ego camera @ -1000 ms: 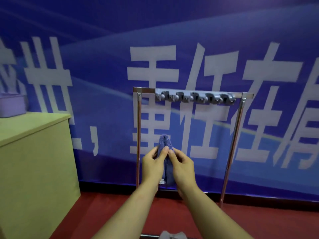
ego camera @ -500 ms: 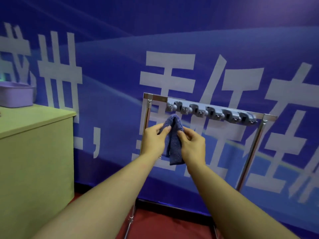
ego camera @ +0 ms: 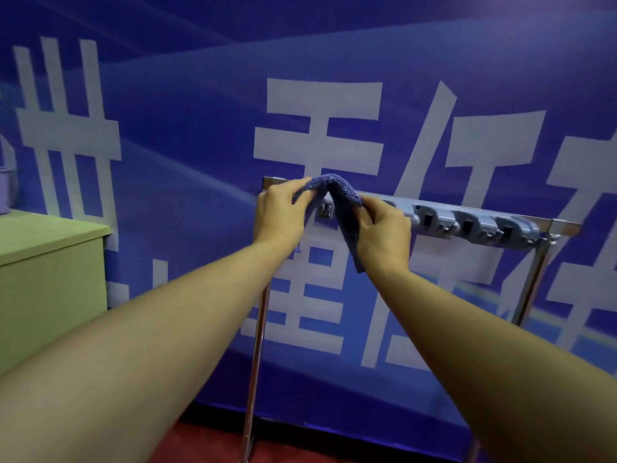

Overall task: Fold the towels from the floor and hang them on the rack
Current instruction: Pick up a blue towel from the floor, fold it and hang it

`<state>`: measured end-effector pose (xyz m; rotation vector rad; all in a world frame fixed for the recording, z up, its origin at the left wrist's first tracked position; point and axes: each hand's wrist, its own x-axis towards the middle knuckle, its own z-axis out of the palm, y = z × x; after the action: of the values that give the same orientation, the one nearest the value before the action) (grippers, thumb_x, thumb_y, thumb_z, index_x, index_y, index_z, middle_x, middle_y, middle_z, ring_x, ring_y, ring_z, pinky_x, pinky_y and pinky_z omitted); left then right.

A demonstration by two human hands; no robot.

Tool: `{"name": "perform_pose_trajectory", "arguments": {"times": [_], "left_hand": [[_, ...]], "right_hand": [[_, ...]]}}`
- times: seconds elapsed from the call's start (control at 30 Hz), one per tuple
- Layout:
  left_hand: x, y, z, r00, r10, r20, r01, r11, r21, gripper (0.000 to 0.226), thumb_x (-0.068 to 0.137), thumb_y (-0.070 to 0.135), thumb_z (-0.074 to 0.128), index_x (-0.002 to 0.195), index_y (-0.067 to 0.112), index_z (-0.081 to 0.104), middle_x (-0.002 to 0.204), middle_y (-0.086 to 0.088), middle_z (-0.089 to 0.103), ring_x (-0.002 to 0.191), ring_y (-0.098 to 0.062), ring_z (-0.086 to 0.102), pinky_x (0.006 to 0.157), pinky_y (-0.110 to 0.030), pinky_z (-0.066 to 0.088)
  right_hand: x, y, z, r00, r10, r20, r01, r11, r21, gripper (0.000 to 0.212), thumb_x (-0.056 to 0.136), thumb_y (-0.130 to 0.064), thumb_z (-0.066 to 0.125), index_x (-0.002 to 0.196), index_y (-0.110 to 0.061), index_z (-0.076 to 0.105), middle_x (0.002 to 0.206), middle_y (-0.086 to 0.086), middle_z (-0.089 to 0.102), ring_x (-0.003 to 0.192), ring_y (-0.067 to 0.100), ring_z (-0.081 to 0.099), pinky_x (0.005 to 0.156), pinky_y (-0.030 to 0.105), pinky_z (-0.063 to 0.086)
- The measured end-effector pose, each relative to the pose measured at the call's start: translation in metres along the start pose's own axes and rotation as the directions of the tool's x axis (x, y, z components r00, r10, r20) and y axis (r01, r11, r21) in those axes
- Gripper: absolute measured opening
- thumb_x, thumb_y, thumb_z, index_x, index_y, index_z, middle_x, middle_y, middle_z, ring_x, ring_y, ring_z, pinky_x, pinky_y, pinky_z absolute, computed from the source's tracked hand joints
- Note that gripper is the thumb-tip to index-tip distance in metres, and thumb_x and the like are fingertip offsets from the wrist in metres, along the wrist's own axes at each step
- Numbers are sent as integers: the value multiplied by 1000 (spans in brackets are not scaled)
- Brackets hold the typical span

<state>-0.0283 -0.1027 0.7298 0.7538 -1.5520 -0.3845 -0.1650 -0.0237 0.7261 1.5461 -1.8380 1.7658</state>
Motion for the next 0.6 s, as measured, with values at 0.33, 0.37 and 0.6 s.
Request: {"name": "perform_pose_trajectory", "arguments": {"times": [0.33,0.37,0.6], "left_hand": [[-11,-56,23,994,-86,71,84,996,27,27,99,22,61,124,26,72,108,-1,77,100,-17,69,82,-35,59],[-14,-60,25,992,-93,81,92,996,22,27,100,21,60,123,26,72,106,-2,76,98,-17,69,82,-37,60],[-34,-58,32,968,-110,224,121,992,-37,28,106,30,48,125,25,67,106,1,72,97,-15,66,81,-34,57]], "right_hand": [[9,40,34,997,39,65,-31,992,-119,26,103,-29,51,117,-29,73,90,3,74,83,24,66,72,41,57],[6,43,37,996,44,73,-35,993,-114,26,102,-29,51,116,-29,73,90,2,74,82,24,67,72,42,57],[-6,48,44,984,50,174,-36,996,-82,26,102,-33,50,120,-26,69,102,-1,75,94,20,69,85,45,57]]}}
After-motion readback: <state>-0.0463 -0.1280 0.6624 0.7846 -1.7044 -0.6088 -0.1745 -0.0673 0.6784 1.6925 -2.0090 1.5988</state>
